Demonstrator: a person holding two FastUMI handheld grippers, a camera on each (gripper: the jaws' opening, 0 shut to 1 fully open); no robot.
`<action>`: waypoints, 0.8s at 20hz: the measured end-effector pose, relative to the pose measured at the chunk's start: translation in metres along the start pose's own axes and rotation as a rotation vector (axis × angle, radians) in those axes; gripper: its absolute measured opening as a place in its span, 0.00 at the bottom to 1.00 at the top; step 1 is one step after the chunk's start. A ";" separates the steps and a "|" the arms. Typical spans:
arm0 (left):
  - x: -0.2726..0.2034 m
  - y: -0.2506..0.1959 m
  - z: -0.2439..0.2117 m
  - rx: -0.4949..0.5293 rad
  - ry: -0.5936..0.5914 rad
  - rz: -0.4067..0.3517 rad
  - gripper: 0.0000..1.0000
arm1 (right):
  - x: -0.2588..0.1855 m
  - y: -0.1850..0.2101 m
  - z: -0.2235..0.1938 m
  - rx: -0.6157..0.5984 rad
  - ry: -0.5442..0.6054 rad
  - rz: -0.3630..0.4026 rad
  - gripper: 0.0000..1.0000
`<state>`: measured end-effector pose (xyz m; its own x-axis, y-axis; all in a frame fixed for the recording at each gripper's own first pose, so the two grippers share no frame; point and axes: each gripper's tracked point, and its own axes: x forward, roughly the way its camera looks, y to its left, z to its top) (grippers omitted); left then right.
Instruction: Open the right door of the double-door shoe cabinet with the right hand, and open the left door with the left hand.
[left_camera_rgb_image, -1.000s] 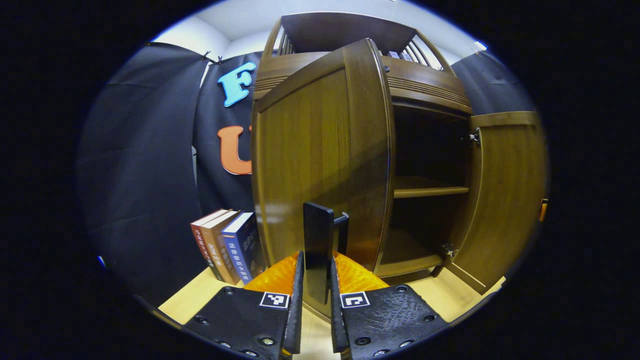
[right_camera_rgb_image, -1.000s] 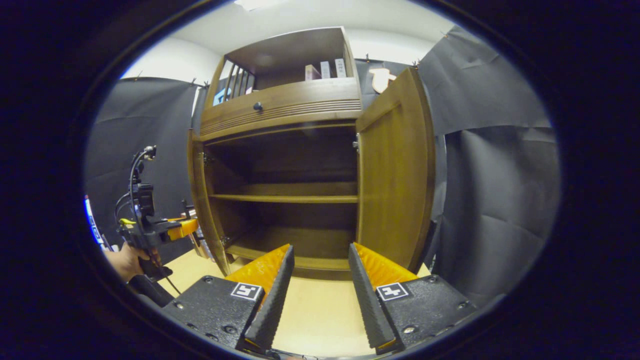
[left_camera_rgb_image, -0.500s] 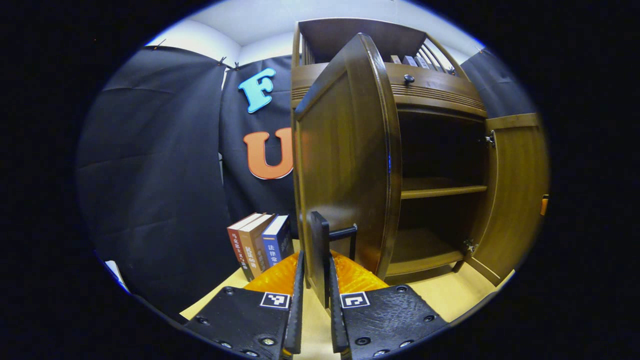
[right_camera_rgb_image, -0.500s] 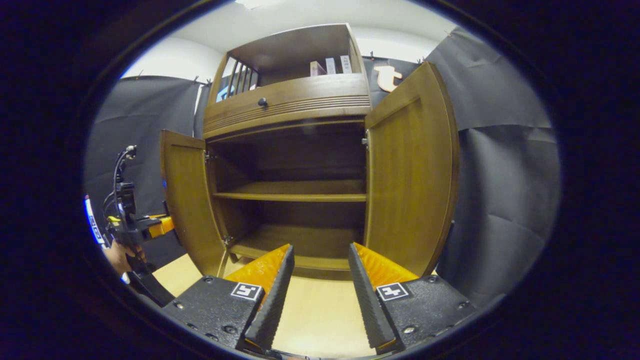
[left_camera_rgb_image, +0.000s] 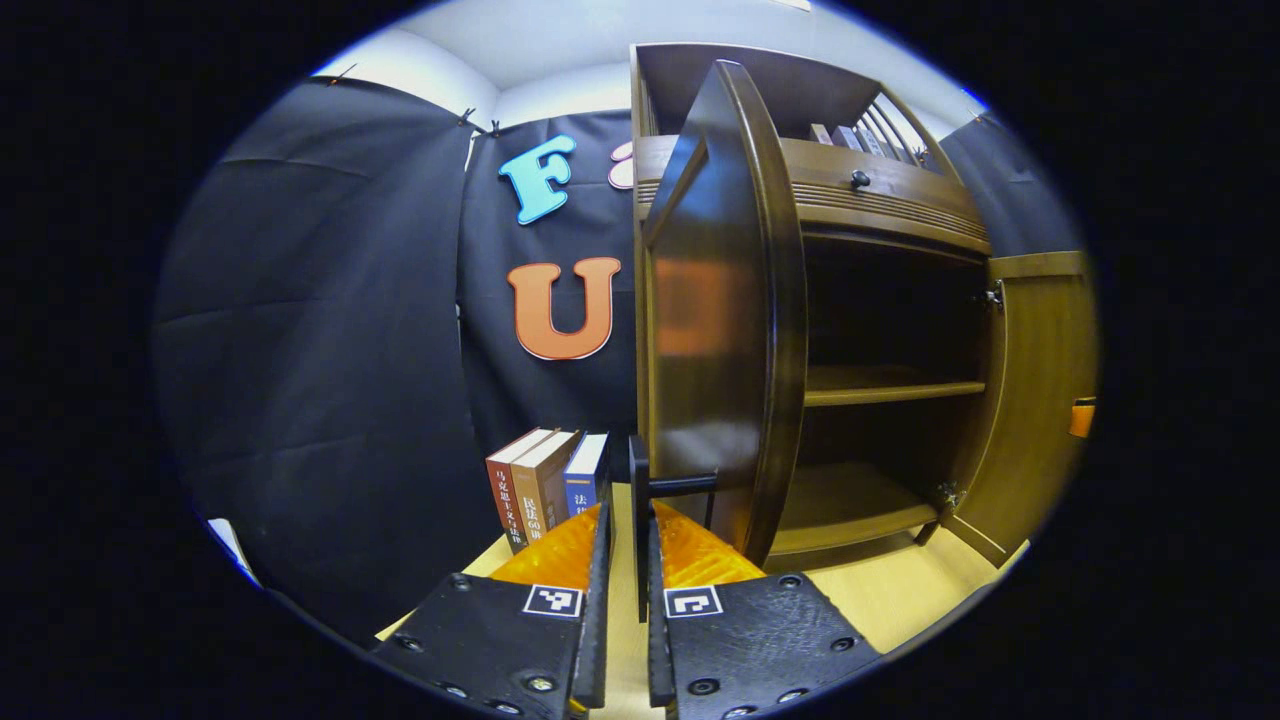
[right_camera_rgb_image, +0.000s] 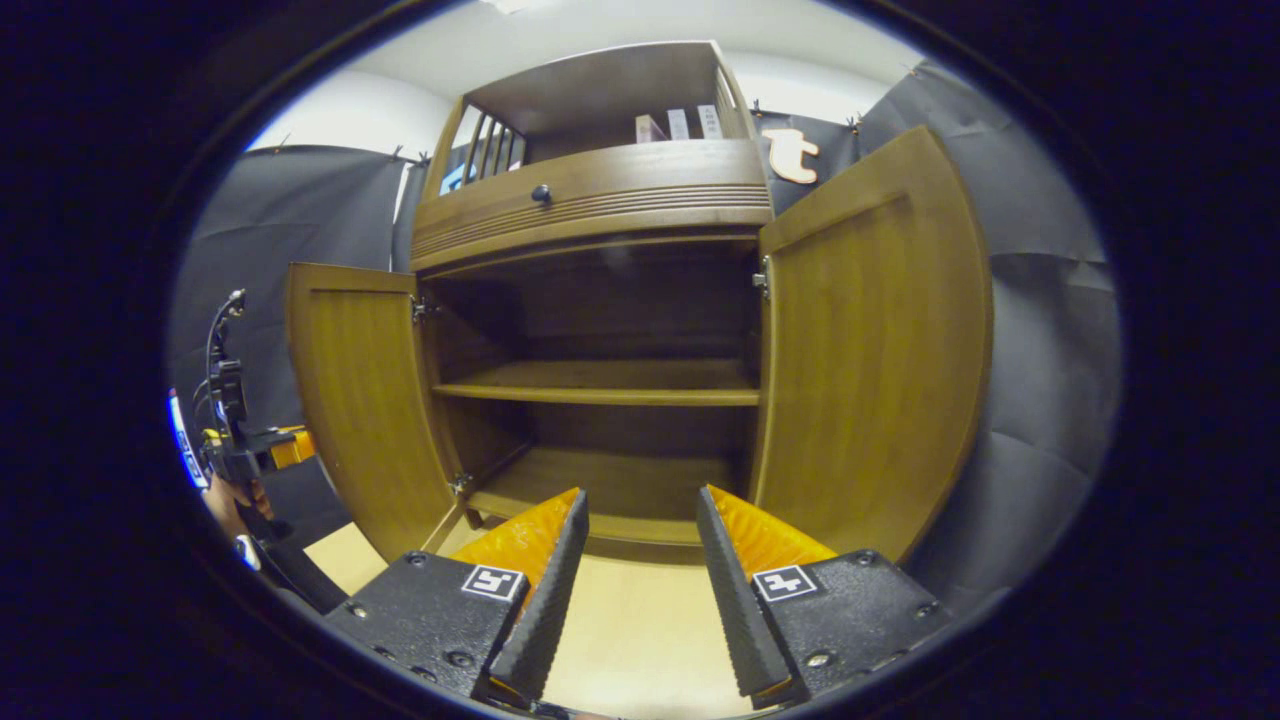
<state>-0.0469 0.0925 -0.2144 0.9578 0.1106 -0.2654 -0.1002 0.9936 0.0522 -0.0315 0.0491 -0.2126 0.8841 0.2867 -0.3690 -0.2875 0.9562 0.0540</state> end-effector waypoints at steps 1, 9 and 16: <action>-0.001 0.003 0.000 -0.013 0.004 -0.009 0.16 | 0.003 0.003 0.000 -0.003 0.002 0.001 0.70; -0.008 0.032 -0.008 -0.058 0.046 -0.050 0.17 | 0.023 0.023 -0.005 -0.009 0.031 0.029 0.70; -0.012 0.047 -0.011 -0.040 0.078 -0.071 0.17 | 0.024 0.026 -0.001 -0.021 0.023 0.041 0.71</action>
<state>-0.0657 0.1379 -0.2193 0.9391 0.0402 -0.3414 -0.0454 0.9989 -0.0071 -0.0179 0.0808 -0.2212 0.8627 0.3237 -0.3885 -0.3312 0.9423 0.0498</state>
